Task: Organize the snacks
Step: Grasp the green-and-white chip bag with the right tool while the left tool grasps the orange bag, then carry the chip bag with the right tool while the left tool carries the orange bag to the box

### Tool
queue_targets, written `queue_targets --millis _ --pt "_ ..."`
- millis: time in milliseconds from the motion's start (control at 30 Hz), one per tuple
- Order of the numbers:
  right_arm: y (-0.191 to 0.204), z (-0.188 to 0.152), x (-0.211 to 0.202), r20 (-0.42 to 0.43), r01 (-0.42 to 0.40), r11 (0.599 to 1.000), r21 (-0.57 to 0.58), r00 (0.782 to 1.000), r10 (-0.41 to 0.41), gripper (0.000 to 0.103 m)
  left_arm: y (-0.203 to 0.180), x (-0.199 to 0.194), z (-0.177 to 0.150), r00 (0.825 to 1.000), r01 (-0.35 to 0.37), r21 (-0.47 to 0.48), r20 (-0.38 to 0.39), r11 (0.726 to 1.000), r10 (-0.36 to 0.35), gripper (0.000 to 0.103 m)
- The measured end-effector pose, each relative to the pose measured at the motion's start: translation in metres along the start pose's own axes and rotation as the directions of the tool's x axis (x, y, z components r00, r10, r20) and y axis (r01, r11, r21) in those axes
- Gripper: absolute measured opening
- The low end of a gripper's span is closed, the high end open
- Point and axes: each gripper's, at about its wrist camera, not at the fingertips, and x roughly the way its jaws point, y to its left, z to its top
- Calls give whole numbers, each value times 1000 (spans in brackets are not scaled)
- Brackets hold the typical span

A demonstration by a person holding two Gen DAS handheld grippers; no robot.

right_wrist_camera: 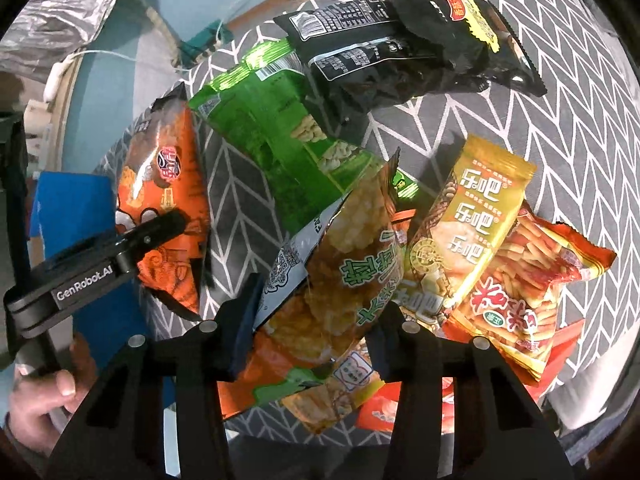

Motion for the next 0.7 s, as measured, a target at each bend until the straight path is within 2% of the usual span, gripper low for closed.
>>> queue_targets --millis 133,400,700 --pt "5 -1 -11 9 -3 999 -38 1000 4 45 1 -12 -9 1000 18 -6 13 1000 -17 45" --pt "21 -5 -38 48 3 987 -159 999 4 46 9 -35 -25 997 48 -49 54 998 -45 44" --pt "46 -2 -68 100 39 936 -349 995 -4 46 17 -81 -39 987 60 -86 151 994 -47 44"
